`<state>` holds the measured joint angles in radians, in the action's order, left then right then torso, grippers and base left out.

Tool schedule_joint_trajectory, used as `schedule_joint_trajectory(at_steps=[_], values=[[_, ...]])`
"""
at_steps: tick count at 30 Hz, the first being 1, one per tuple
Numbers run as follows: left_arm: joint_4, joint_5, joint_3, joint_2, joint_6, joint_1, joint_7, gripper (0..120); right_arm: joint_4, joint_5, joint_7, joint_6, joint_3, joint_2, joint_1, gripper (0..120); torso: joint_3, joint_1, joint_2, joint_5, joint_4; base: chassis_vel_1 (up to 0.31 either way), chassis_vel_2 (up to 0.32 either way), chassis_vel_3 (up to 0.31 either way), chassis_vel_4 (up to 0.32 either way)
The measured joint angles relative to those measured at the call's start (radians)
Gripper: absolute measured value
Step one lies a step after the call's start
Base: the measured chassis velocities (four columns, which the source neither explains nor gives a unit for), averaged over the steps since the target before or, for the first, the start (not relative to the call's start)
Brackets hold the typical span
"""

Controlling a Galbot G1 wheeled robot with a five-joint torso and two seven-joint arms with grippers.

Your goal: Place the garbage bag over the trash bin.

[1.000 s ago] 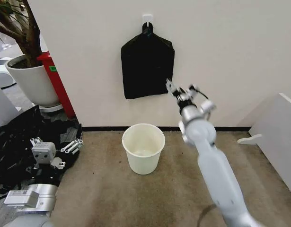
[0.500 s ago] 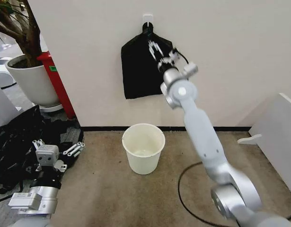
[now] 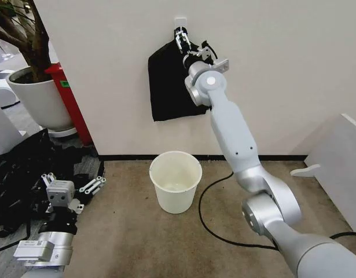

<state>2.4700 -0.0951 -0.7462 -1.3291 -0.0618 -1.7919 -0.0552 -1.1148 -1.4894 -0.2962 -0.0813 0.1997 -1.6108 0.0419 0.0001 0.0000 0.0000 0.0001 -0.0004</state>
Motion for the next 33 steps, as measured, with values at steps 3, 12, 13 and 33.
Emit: schedule_joint_trajectory(at_steps=[3,12,13,33], values=[[-0.003,0.012,0.004,-0.006,-0.008,-0.005,0.002,100,0.029,0.007,0.019,-0.007,0.001,0.0,-0.011,100,0.0,0.0,0.0,0.0001,0.0002,0.0,0.0,0.0,0.0],[-0.005,0.024,0.009,-0.01,-0.015,-0.006,0.004,100,0.125,0.019,0.054,-0.015,0.027,0.001,-0.053,100,0.0,0.0,0.0,0.0,0.0001,0.0,0.0,0.0,0.0],[-0.005,0.024,0.009,-0.011,-0.016,-0.006,0.004,100,0.125,0.018,0.054,-0.017,0.028,0.002,-0.054,100,0.0,0.0,0.0,0.0,0.0003,0.0,0.0,0.0,0.0],[-0.009,0.024,0.018,-0.019,-0.036,-0.003,0.004,100,0.108,-0.003,0.021,-0.016,0.053,0.002,-0.048,100,0.0,0.0,0.0,-0.0001,0.0004,0.0,0.0,0.0,0.0]])
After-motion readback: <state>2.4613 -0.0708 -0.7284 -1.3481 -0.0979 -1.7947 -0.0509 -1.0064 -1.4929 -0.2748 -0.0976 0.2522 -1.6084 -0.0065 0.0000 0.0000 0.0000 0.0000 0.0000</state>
